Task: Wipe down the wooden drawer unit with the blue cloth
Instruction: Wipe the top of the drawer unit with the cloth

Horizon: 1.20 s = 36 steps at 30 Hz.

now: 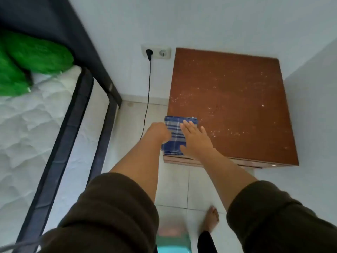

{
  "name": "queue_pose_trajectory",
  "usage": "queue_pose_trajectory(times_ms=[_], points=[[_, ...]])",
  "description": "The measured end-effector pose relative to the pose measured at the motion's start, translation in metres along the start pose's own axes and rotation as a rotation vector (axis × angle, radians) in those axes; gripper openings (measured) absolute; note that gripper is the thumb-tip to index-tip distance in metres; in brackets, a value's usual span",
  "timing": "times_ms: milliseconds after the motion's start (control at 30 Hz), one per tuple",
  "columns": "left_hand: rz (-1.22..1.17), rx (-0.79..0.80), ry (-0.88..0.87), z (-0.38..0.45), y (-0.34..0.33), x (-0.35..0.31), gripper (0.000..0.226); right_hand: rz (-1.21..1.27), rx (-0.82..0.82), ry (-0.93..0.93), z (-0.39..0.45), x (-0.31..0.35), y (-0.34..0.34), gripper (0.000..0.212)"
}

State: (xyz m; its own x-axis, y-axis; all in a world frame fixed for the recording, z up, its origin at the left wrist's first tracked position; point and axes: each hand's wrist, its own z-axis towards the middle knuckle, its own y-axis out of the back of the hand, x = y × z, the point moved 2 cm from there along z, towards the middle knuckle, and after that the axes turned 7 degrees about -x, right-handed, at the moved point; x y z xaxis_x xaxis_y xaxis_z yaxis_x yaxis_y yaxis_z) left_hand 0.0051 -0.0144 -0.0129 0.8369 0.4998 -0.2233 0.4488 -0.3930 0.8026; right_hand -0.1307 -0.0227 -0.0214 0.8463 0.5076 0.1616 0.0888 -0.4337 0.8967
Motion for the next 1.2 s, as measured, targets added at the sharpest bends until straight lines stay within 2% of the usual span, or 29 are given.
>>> queue_pose_trajectory(times_ms=[100,267,333,400,500,600,700,800,933,1067,1133,1200], points=[[-0.098,-0.008,-0.002,0.012,-0.024,0.000,0.033,-0.028,0.083,0.003,0.006,-0.002,-0.020,0.081],[-0.265,-0.040,0.178,0.018,-0.048,0.010,0.042,0.018,0.107,-0.013,0.012,-0.004,-0.035,0.094],[-0.291,-0.053,0.182,0.021,-0.048,0.013,0.038,0.045,0.110,-0.025,0.014,-0.005,-0.036,0.095],[-0.344,0.030,0.147,0.022,-0.045,0.008,0.036,0.056,0.097,-0.033,0.015,-0.005,-0.037,0.094],[-0.630,0.223,0.165,0.020,-0.032,-0.003,0.039,0.105,0.055,-0.044,0.015,-0.006,-0.033,0.098],[-1.016,0.365,0.230,0.022,-0.008,-0.017,0.028,0.194,-0.093,-0.091,0.020,-0.008,-0.015,0.082],[-1.127,0.413,0.198,0.030,0.019,-0.028,0.032,0.230,-0.256,-0.163,0.032,-0.013,0.017,0.047],[-1.217,0.420,0.128,0.044,0.051,-0.043,0.025,0.211,-0.338,-0.212,0.049,-0.022,0.058,0.030],[-1.140,0.120,0.064,0.079,0.092,-0.055,0.035,0.180,-0.408,-0.255,0.074,-0.036,0.113,0.022],[-0.507,-0.098,0.008,0.127,0.114,-0.061,0.039,0.145,-0.425,-0.266,0.116,-0.063,0.154,0.026],[-0.399,-0.105,-0.004,0.145,0.116,-0.068,0.039,0.130,-0.439,-0.232,0.151,-0.079,0.168,0.028],[-0.438,-0.085,0.031,0.165,0.113,-0.072,0.042,0.121,-0.449,-0.171,0.193,-0.091,0.178,0.038]])
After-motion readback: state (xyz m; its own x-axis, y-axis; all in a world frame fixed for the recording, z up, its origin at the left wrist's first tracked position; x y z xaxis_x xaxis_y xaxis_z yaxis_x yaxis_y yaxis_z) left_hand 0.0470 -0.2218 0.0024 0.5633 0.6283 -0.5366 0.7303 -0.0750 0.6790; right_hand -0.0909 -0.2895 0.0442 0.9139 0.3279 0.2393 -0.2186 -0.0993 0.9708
